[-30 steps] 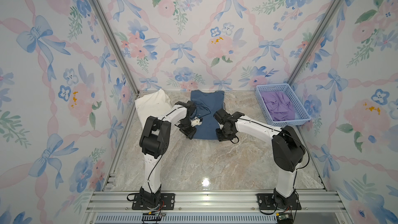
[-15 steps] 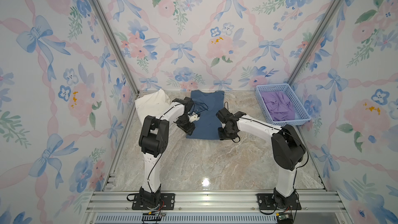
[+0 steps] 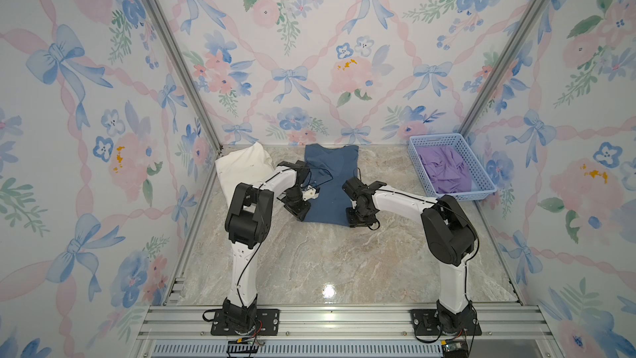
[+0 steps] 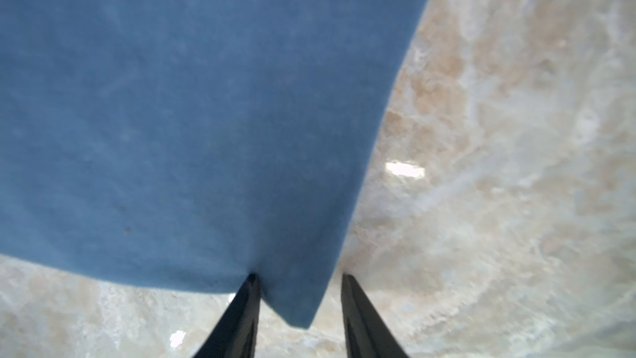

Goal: Fold and stack t-shirts
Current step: Smooth out the T-shirt at the center of the board, then fold the T-shirt.

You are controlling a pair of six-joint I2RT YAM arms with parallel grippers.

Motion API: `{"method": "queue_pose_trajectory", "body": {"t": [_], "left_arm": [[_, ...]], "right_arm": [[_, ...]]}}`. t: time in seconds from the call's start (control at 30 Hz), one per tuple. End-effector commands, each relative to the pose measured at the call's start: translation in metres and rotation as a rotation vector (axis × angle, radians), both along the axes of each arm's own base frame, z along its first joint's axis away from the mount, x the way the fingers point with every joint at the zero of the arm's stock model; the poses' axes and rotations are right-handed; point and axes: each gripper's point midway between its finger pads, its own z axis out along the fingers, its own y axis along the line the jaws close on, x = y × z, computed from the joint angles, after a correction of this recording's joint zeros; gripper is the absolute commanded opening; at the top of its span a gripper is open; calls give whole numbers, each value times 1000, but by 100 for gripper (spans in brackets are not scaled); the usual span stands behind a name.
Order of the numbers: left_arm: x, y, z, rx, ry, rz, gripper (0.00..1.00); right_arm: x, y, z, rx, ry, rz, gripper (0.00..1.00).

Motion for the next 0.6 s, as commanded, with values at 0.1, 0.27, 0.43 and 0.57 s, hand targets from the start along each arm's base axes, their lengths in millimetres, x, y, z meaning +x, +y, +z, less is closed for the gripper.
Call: {"method": "queue_pose_trajectory", "body": {"t": [0.1, 0.27, 0.43, 0.57], "left_arm": [[-13, -2, -23, -2, 80, -16, 16], [-11, -3, -8, -18, 47, -27, 5], [-16, -7, 17, -55, 7, -57, 1], [-33, -14, 44, -96, -7, -110, 0]], "right_arm": [[5, 1, -13, 5, 21, -23, 26], [-1, -7, -9, 6, 1, -37, 0], [-15, -20, 17, 12, -50, -47, 0], [-31, -26, 47, 23, -89, -33, 0]]}}
